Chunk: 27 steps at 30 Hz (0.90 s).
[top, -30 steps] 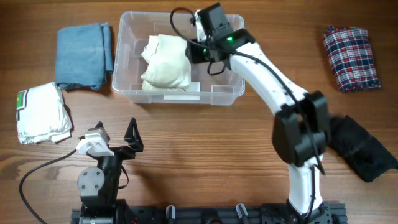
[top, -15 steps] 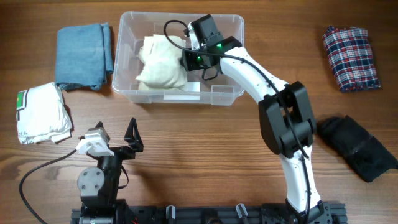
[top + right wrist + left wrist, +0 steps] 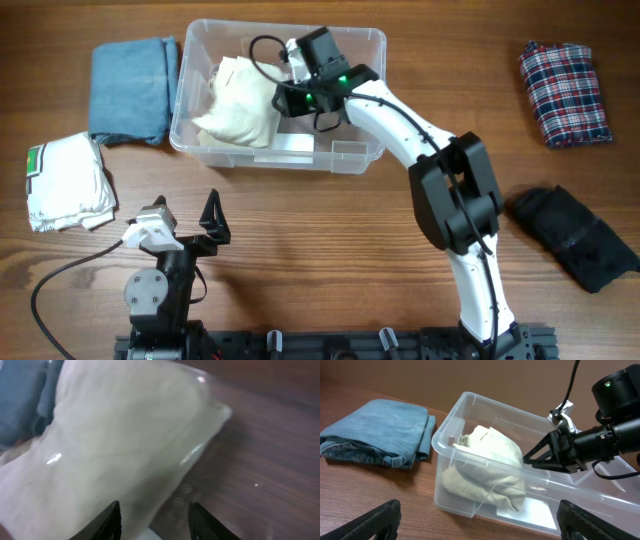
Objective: Pack container
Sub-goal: 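Release the cream cloth and move the right gripper to the plaid cloth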
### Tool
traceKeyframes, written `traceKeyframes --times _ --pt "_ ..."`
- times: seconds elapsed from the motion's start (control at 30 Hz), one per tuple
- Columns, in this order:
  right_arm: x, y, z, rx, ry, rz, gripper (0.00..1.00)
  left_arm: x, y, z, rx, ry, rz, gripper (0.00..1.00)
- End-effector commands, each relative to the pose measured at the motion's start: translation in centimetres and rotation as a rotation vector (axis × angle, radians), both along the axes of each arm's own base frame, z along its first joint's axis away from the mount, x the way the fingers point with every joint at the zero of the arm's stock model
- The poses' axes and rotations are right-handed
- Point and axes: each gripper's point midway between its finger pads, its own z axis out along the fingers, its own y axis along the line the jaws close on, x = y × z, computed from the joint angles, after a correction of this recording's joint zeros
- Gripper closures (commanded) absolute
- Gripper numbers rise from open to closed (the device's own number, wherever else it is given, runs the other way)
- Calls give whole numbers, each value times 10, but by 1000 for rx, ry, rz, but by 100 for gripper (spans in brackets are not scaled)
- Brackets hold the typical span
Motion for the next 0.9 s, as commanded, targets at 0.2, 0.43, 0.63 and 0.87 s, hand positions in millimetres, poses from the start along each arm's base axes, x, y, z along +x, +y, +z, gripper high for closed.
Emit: traceKeyframes --times 0.2,0.43,0.63,0.87 --pt "49 -81 123 -155 -237 -44 41 0 -1 -1 6 -2 -1 0" --pt "63 -286 210 -394 -314 -455 0 0 -1 -1 6 -2 -1 0" --pt "62 -467 152 -663 -171 -821 1 0 -1 -1 6 -2 -1 0" --pt "29 -552 74 -876 9 -749 8 0 -1 -1 6 -2 -1 0"
